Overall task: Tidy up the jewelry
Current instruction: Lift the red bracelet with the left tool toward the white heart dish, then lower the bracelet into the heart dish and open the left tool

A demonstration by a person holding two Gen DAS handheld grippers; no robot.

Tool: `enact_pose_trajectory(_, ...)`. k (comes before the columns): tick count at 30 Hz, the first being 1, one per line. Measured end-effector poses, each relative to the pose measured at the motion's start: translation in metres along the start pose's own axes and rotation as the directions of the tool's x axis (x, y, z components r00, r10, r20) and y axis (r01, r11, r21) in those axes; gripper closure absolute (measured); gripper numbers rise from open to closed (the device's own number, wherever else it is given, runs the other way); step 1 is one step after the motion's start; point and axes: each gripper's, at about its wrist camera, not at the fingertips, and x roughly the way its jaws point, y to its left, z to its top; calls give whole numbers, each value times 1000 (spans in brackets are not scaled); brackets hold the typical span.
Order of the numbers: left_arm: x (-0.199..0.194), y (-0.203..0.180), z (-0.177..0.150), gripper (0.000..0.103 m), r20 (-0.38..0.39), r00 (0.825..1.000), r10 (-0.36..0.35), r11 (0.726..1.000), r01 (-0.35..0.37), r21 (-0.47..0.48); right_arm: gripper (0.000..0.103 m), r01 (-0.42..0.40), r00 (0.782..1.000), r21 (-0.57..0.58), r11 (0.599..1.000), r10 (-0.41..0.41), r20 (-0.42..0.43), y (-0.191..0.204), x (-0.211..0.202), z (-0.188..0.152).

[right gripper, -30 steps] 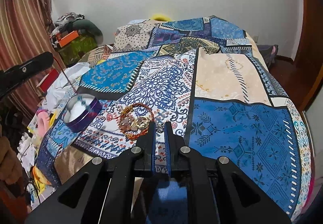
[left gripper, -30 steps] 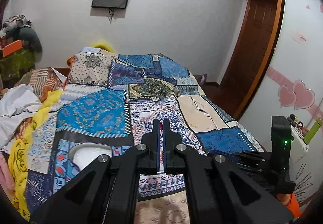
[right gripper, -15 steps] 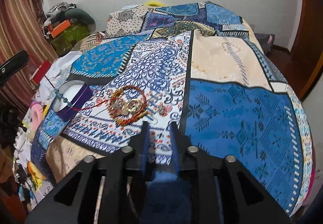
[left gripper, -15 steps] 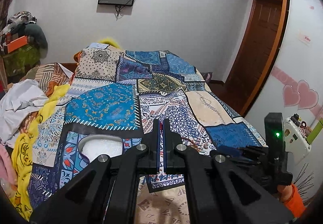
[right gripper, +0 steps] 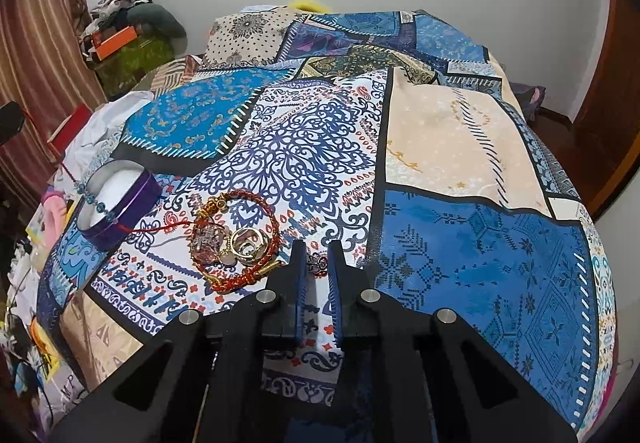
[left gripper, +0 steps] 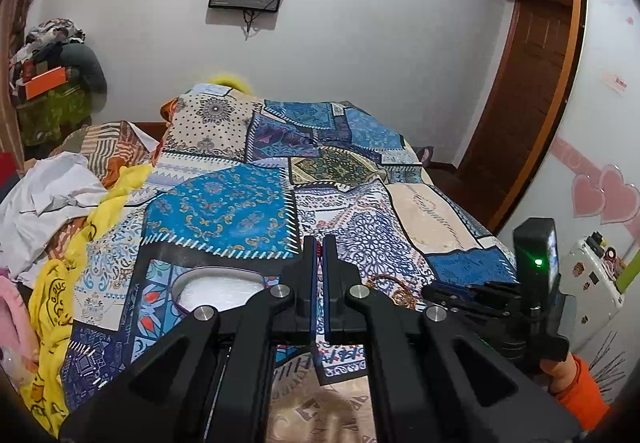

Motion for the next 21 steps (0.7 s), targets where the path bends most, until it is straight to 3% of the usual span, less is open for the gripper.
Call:
enact_pose_trajectory(10, -29, 19, 10, 102, 71, 997, 34, 999, -32, -20, 94, -38, 993, -20, 999, 40, 109, 22, -49, 17)
enact_pose_trajectory(21, -66, 43, 22, 102, 147, 987, 68, 998, -69, -3, 94, -91, 975, -98, 991, 109, 192, 81, -79, 32)
